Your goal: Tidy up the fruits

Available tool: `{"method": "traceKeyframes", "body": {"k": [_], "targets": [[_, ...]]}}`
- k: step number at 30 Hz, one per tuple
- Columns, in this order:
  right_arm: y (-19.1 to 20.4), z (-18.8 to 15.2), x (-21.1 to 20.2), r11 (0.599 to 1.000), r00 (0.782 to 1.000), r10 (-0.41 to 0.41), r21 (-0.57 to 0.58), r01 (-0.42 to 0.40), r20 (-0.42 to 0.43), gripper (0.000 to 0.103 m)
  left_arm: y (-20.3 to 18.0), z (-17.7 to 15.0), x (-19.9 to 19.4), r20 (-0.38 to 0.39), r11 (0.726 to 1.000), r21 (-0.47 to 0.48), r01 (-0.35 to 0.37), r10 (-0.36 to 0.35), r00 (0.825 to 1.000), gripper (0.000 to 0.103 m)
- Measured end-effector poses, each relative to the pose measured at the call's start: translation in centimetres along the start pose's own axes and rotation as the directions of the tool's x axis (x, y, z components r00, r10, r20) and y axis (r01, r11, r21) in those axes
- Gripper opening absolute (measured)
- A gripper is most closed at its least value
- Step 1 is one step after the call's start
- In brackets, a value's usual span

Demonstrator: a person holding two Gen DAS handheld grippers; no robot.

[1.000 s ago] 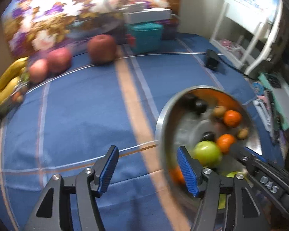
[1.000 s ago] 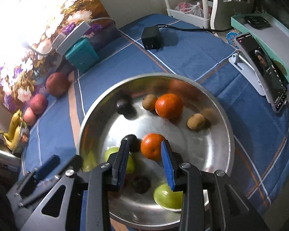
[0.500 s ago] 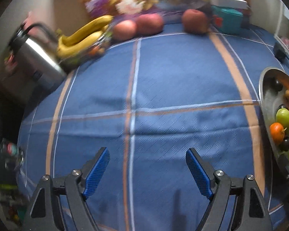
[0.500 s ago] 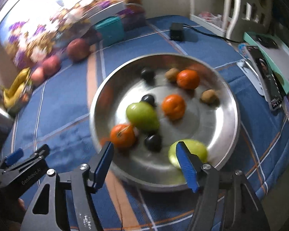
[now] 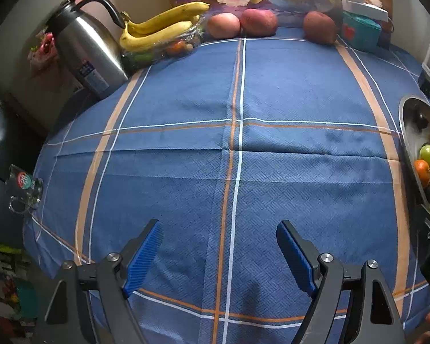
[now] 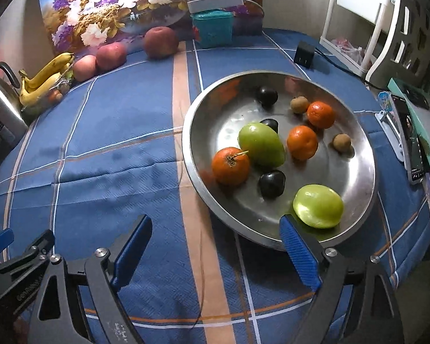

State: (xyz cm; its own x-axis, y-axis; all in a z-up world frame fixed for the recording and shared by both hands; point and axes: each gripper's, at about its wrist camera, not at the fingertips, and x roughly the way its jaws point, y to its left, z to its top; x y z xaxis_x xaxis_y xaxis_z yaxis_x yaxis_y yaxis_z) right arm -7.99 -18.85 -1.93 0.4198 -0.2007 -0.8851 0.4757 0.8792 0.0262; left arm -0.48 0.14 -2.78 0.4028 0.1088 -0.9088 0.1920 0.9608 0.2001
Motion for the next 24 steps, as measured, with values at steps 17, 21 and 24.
{"method": "traceKeyframes", "body": {"k": [17, 21, 24], "targets": [[0.0, -0.1, 0.4, 1.000, 1.000, -0.007, -0.006, 0.006, -0.018, 0.090, 0.5, 0.5, 1.3, -0.060, 0.998, -0.035, 0.044, -0.046, 0.997, 0.084], [0.2, 0.0, 0.5, 1.000, 1.000, -0.013, -0.016, 0.012, -0.025, 0.090, 0.5, 0.5, 1.5, -0.070, 0.998, -0.038, 0.052, -0.054, 0.996, 0.084], [0.2, -0.1, 0.8, 1.000, 0.999, -0.007, -0.019, 0.006, -0.039, 0.090, 0.7, 0.6, 1.8, -0.072, 0.998, -0.039, 0.052, -0.055, 0.996, 0.085]]}}
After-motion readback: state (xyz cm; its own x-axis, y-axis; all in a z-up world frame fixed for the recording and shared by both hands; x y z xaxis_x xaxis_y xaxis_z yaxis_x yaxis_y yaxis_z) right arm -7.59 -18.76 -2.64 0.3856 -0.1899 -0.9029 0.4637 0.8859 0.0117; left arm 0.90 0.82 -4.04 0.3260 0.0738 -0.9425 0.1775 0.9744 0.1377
